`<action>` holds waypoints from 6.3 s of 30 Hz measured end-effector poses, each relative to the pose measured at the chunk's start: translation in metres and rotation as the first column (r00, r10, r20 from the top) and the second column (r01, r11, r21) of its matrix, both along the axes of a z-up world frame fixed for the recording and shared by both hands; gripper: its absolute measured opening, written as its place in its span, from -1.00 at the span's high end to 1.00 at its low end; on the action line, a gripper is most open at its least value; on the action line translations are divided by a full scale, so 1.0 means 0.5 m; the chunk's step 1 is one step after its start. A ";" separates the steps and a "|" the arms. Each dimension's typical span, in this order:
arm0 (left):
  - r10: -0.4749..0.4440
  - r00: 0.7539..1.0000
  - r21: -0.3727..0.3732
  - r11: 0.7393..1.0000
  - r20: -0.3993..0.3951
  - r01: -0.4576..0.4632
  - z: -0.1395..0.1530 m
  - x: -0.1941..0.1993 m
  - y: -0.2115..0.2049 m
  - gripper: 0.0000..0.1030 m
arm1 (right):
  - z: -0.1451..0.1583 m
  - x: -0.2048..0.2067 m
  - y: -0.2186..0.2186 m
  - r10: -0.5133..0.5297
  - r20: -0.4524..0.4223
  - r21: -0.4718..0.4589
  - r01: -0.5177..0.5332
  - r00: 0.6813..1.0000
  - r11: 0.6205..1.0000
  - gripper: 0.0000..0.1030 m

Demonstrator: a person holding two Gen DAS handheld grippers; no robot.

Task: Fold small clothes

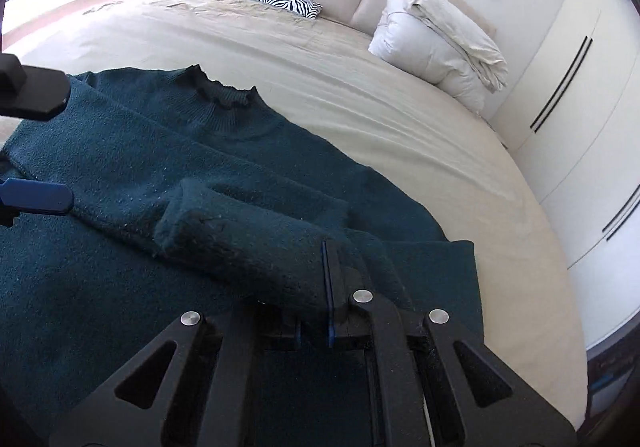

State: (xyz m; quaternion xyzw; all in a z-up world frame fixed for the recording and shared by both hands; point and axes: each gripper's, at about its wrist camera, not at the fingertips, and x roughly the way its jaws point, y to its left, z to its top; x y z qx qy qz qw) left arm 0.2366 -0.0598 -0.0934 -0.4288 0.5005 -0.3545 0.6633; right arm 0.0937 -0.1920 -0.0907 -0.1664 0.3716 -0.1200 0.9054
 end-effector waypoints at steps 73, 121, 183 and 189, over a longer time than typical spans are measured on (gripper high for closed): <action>-0.039 0.987 0.393 0.919 0.153 -0.025 -0.043 0.197 0.125 0.83 | -0.128 -0.062 -0.436 -0.444 -0.058 0.994 0.092 0.894 0.054 -0.20; 0.090 0.980 0.290 0.947 0.179 -0.140 0.009 0.081 0.290 -0.51 | -0.084 -0.195 -0.409 -0.067 -0.081 0.988 0.089 0.994 0.124 -0.27; -0.075 0.996 0.394 0.915 -0.042 0.086 -0.065 -0.549 0.390 0.74 | -0.129 -0.616 -0.373 -0.042 -0.314 0.888 0.309 0.949 0.340 0.39; -0.075 0.997 0.409 0.909 -0.034 0.082 -0.059 -0.550 0.383 0.84 | -0.131 -0.620 -0.370 -0.048 -0.322 0.879 0.318 0.945 0.356 0.79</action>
